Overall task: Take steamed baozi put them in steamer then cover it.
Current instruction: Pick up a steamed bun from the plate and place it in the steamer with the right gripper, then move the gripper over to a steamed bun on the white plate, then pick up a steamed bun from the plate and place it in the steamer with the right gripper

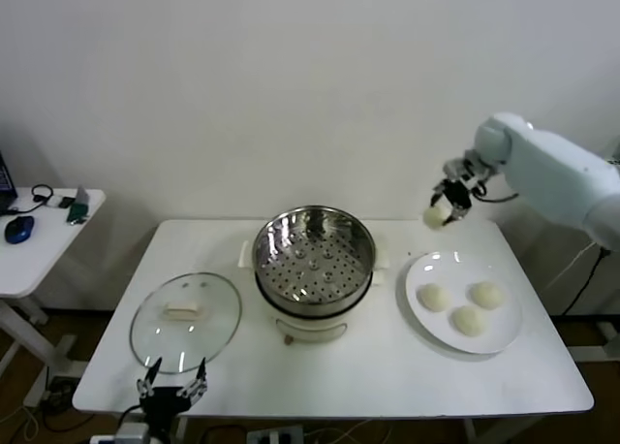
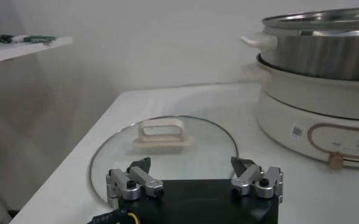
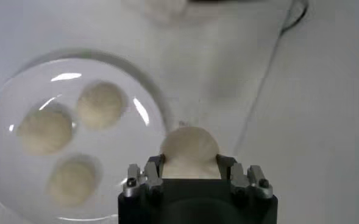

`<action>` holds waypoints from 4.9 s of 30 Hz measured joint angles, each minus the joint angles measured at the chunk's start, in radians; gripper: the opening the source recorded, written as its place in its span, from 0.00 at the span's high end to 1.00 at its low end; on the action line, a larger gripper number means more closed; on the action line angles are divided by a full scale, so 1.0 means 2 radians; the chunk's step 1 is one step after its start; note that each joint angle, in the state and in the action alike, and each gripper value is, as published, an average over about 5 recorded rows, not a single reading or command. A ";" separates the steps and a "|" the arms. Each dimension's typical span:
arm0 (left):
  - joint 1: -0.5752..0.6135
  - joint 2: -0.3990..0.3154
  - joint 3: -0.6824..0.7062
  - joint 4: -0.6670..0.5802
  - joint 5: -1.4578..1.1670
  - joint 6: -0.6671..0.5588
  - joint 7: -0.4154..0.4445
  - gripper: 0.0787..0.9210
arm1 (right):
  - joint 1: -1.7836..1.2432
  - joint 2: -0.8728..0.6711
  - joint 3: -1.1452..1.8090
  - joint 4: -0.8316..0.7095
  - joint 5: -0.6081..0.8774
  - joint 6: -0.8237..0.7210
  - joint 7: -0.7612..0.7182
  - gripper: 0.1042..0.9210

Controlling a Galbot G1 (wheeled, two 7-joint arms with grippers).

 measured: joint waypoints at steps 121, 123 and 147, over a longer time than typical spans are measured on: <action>0.004 -0.006 -0.004 0.006 0.009 -0.021 -0.014 0.12 | -0.195 -0.070 -0.077 0.022 0.125 -0.229 0.150 0.20; 0.004 -0.006 -0.004 0.006 0.009 -0.021 -0.014 0.12 | -0.197 -0.069 -0.074 0.020 0.124 -0.228 0.149 0.24; 0.000 0.001 -0.004 0.004 0.007 -0.015 -0.016 0.12 | 0.079 -0.032 -0.200 0.096 0.261 -0.212 0.075 0.33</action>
